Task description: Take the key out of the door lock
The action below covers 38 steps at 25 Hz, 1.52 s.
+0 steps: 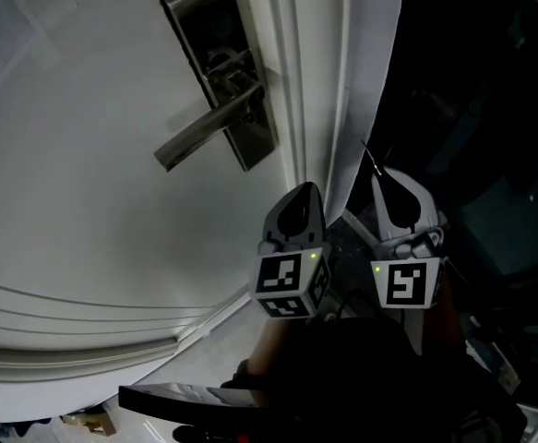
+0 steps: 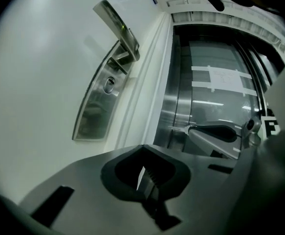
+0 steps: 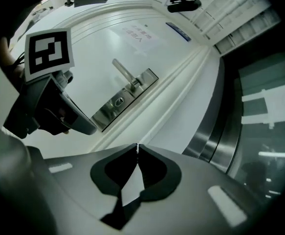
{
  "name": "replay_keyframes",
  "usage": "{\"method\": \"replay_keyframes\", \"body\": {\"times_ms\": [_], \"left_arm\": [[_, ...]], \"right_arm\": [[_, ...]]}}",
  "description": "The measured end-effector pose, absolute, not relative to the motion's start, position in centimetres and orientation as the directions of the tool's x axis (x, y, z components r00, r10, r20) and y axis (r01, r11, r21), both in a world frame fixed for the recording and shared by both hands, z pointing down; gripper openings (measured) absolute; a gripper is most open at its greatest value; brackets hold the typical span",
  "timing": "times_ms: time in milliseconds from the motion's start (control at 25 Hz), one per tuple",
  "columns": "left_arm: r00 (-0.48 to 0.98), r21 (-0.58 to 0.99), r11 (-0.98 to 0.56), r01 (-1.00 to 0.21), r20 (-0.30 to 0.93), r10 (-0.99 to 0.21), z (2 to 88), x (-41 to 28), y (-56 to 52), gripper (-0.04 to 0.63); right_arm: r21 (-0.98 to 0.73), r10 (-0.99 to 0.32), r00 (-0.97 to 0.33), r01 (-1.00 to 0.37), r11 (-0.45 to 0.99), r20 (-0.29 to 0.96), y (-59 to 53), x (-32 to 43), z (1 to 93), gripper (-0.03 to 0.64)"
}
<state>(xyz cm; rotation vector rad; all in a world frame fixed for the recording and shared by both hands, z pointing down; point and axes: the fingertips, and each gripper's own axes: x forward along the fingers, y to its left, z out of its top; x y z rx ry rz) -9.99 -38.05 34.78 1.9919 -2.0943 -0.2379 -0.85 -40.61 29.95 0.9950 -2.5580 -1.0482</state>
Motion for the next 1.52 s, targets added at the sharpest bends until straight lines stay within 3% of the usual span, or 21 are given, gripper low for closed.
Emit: {"method": "replay_keyframes", "body": {"times_ms": [480,1520], "left_arm": [[0.099,0.166,-0.096,-0.981,0.01,-0.995,33.7,-5.9,-40.8,0.0],[0.129,0.134,-0.128,-0.983,-0.002,-0.992,33.0,-4.8,-40.6,0.0]], "right_arm": [[0.443,-0.668,-0.741,-0.622,0.645,-0.069,-40.6,1.4,30.9,0.012],[0.424,-0.678,-0.73,-0.643,0.637,-0.089,-40.4,2.4,30.2,0.012]]}}
